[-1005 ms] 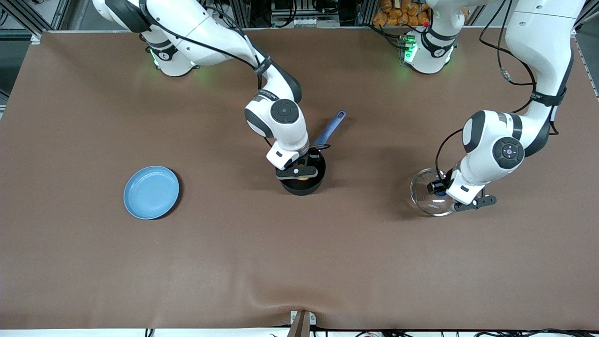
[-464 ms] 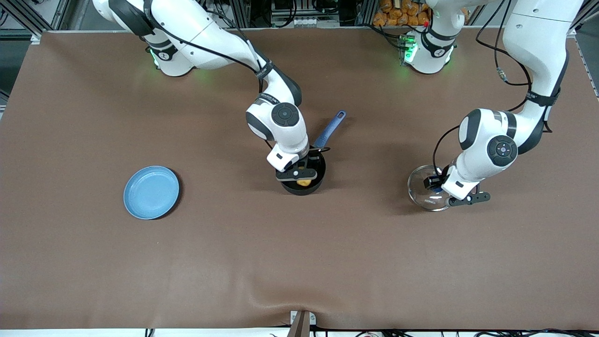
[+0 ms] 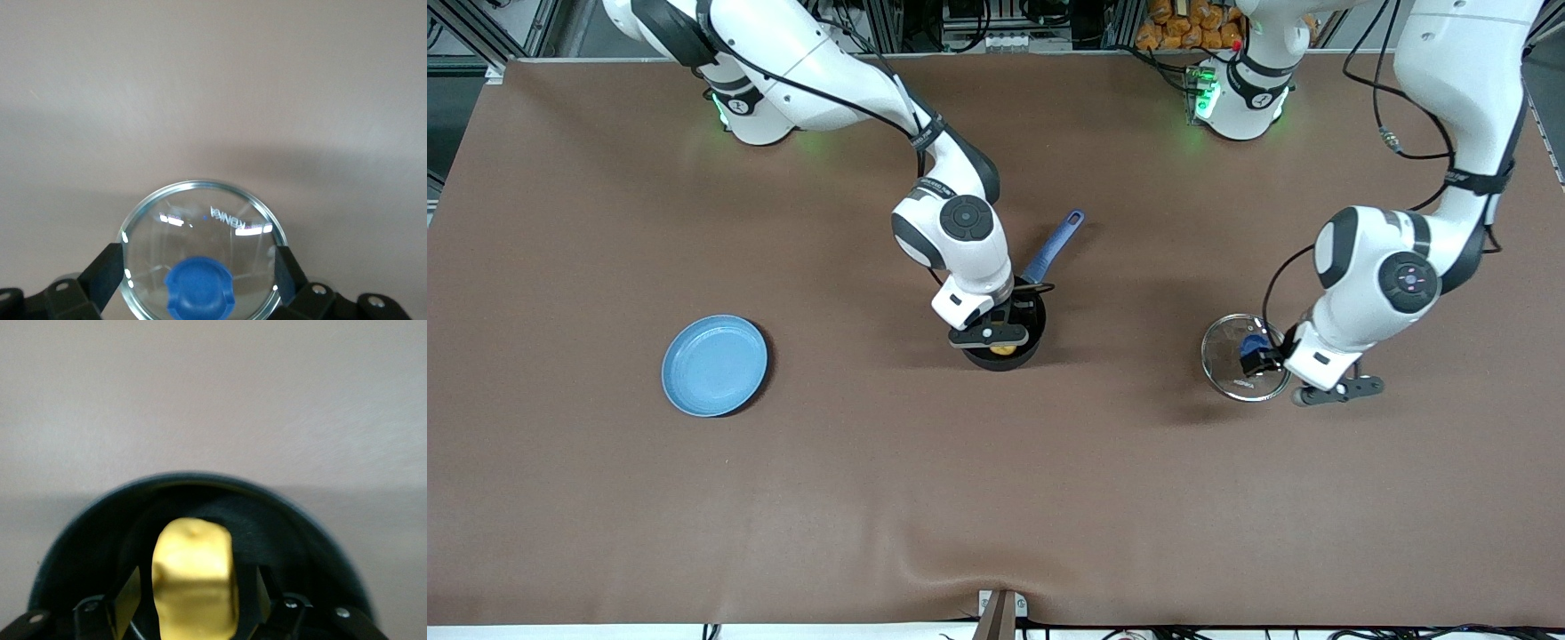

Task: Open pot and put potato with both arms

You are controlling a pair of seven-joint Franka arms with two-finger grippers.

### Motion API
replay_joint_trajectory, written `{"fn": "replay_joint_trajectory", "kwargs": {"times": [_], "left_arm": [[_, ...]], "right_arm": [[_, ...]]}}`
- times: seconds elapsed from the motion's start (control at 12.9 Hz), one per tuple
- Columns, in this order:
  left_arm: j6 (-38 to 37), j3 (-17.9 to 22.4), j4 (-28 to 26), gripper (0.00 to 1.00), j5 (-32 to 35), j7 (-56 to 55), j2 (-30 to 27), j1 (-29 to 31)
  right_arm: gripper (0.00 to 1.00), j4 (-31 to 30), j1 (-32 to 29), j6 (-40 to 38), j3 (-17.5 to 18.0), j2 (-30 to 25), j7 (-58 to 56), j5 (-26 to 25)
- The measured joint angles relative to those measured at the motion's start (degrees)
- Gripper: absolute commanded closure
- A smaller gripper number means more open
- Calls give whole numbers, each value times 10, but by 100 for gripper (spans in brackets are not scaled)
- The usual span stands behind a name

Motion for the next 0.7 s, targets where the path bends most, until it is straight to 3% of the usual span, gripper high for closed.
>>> {"fn": "replay_joint_trajectory", "kwargs": {"times": [0.39,0.7], "left_arm": [[-155,-1,150,0,0,2,-21,4],[-226,-7,212,0,0,2,-31,4]], "right_arm": [[47,33,-19,-167,1,-122,0,26],[51,66,-59,-365,1,-244,-60,37]]}}
